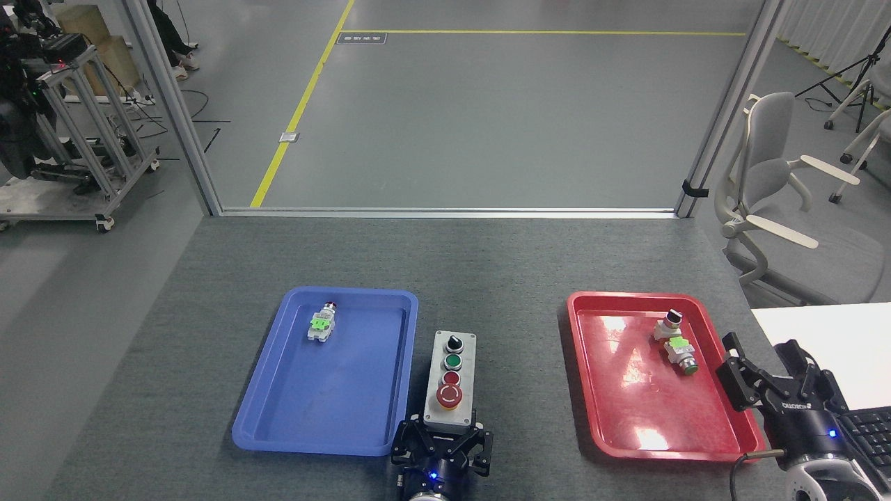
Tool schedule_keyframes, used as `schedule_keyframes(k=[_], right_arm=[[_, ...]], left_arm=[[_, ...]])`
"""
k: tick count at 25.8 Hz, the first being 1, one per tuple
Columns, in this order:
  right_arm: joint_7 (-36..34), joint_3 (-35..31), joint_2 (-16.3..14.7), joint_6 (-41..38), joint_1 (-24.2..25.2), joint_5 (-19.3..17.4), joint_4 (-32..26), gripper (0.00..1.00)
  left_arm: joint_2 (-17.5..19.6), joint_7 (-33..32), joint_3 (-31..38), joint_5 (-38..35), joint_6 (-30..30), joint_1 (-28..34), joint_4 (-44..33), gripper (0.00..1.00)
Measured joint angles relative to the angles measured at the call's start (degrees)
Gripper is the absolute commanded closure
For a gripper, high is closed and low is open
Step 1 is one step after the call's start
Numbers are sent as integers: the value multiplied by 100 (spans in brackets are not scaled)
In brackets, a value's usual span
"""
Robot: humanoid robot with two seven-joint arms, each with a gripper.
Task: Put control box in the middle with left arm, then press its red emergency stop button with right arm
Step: 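Set the control box down between the trays and open the left gripper, then withdraw the left gripper and reach the right gripper to the red button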
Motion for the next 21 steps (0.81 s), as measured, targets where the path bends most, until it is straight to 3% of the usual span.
schedule_keyframes(k=[1, 3, 17, 19, 21], right_arm=[[0, 0, 0, 2, 1, -1, 11, 1], [0, -3, 0, 6, 2, -5, 27, 1], [-19, -9, -5, 8, -1, -9, 53, 5], [-40, -9, -11, 9, -1, -9, 61, 24], [-142, -8, -19, 9, -5, -9, 69, 52]], left_arm=[[0, 5, 2, 3, 0, 5, 0, 36], [-1, 20, 6, 7, 26, 20, -9, 0], [9, 872, 31, -75, 355, 373, -377, 0], [11, 920, 11, -92, 420, 429, -465, 0], [12, 967, -3, -102, 456, 464, -517, 0]])
